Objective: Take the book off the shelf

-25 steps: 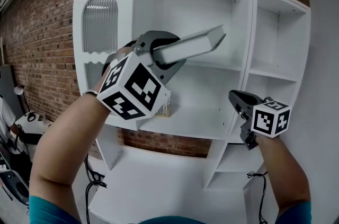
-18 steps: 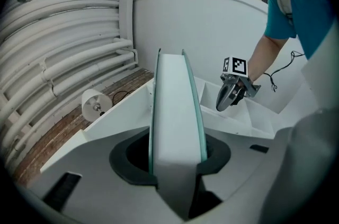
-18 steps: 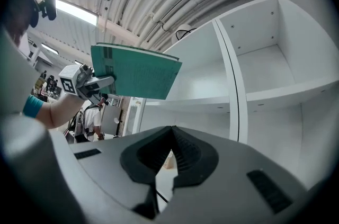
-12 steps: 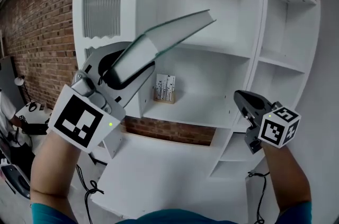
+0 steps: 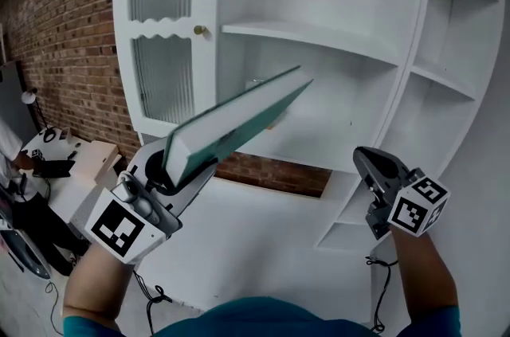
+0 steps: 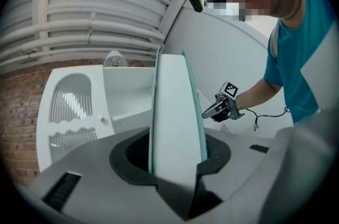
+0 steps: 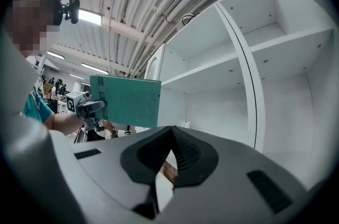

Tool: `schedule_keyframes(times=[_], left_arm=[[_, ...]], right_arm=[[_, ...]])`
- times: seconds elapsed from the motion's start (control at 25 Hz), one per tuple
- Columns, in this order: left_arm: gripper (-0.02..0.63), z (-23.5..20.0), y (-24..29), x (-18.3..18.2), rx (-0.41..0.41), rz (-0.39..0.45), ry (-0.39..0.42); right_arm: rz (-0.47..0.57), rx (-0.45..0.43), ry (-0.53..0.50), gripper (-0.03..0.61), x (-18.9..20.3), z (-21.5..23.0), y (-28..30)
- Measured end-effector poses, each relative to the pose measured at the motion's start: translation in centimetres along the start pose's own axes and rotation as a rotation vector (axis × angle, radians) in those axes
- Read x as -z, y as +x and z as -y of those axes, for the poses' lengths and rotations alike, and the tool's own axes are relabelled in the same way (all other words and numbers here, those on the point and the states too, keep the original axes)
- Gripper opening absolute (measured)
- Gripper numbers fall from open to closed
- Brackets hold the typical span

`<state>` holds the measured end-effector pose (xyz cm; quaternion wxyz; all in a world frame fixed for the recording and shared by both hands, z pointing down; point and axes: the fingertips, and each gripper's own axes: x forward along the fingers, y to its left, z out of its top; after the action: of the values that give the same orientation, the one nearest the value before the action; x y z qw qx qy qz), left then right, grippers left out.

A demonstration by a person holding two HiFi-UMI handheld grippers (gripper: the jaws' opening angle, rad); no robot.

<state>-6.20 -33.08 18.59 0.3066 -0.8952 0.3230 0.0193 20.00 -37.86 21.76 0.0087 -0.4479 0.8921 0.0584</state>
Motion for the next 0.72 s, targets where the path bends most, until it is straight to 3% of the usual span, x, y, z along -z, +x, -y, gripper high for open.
schedule_keyframes(times=[0.2, 0.4, 0.72], left_arm=[[0.164, 3.7, -2.0, 7.1, 0.064, -0.01, -0.201], [0.164, 7.0, -3.5, 15.7, 0.033, -0.098, -0.372], [0.164, 11.4, -6.2, 27.0, -0.029, -0.217, -0.504]], right_arm=[[-0.026, -0.031, 0.034, 0.021, 5.2, -1.4, 0.5], [-0.044, -0.038, 0.076, 0.021, 11.1, -2.0, 0.0], [-0.096, 0.033, 0.201, 0.021, 20.0, -1.2, -1.3]])
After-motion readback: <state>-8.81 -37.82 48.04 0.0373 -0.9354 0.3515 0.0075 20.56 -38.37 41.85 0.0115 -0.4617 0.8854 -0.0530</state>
